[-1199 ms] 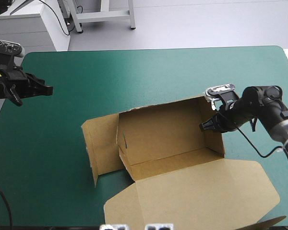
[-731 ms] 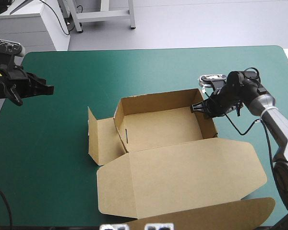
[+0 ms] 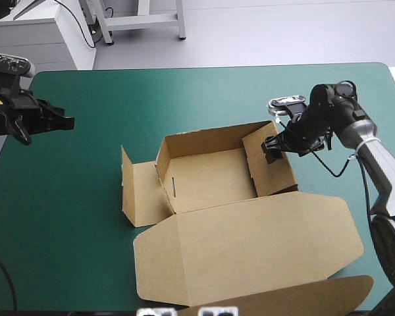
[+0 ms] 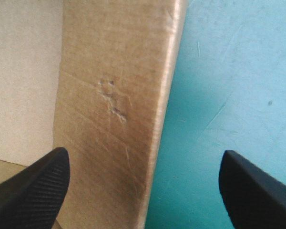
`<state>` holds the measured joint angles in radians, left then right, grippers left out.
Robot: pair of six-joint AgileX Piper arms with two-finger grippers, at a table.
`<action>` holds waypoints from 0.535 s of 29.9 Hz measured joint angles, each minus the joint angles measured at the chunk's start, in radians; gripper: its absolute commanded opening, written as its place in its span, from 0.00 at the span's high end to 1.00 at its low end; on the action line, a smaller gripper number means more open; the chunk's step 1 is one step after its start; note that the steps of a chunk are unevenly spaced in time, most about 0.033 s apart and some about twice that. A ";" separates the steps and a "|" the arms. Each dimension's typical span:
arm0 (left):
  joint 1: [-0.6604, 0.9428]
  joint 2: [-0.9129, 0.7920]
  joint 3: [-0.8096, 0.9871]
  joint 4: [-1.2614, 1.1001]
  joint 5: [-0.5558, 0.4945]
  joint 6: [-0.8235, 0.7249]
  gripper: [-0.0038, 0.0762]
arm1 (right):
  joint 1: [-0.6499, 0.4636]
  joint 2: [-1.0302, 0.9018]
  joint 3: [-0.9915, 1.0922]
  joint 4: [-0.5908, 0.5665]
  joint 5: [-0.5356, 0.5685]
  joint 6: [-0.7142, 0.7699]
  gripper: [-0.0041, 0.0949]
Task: Fold the box
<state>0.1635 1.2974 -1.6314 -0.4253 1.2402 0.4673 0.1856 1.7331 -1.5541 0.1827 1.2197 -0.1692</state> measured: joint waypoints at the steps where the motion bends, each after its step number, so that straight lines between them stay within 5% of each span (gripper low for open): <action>1: 0.000 0.000 0.000 -0.001 0.000 0.000 0.95 | 0.000 0.000 -0.006 0.002 0.002 -0.007 0.16; 16: 0.000 0.000 0.000 -0.010 0.000 0.000 0.96 | 0.079 0.097 -0.013 -0.112 0.008 0.023 0.21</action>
<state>0.1635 1.2974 -1.6314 -0.4351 1.2402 0.4673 0.2651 1.8299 -1.5669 0.0705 1.2281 -0.1463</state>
